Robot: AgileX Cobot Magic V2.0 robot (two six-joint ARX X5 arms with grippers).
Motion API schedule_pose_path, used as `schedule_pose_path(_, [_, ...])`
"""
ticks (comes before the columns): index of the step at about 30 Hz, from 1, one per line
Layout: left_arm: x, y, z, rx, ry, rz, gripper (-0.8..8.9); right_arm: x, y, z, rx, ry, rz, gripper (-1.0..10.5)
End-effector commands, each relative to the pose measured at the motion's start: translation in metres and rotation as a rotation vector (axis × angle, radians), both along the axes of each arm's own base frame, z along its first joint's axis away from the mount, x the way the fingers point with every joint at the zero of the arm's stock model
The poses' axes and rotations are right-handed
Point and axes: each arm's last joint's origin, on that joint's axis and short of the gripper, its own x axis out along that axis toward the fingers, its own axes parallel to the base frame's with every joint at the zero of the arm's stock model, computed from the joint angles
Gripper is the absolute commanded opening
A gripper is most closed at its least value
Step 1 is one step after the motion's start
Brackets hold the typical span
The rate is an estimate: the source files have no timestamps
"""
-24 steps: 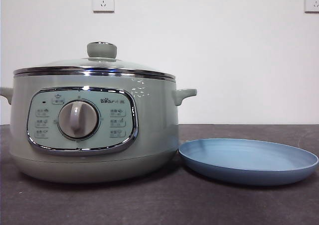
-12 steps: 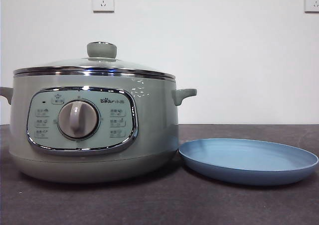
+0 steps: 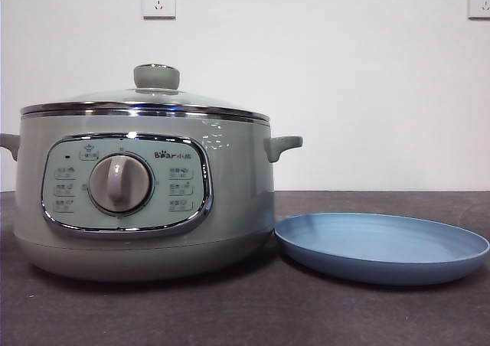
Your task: Take the pumpkin out from the steamer,put the pumpkin in the blue plate,close the lid
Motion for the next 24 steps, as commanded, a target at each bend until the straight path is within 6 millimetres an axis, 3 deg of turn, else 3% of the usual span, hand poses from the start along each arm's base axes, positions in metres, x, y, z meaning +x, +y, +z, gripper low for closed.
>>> schedule_pose_path(1, [0.011, -0.011, 0.008, 0.024, -0.003, -0.03, 4.07, 0.002, 0.0, 0.0, 0.001, 0.002, 0.006, 3.9])
schedule_pose_path(7, [0.035, -0.046, 0.022, 0.196, 0.007, -0.061, 4.07, 0.005, 0.003, -0.002, 0.001, 0.016, 0.02, 3.9])
schedule_pose_path(12, [0.054, -0.081, 0.022, 0.337, 0.025, -0.093, 4.06, 0.005, 0.003, -0.002, 0.0, 0.016, 0.021, 3.8])
schedule_pose_path(18, [0.075, -0.117, -0.002, 0.458, 0.079, -0.126, 4.05, 0.005, 0.003, -0.002, 0.0, 0.016, 0.02, 3.8])
schedule_pose_path(24, [0.09, -0.129, -0.028, 0.517, 0.171, -0.145, 4.05, 0.005, 0.003, -0.002, 0.0, 0.016, 0.02, 3.8])
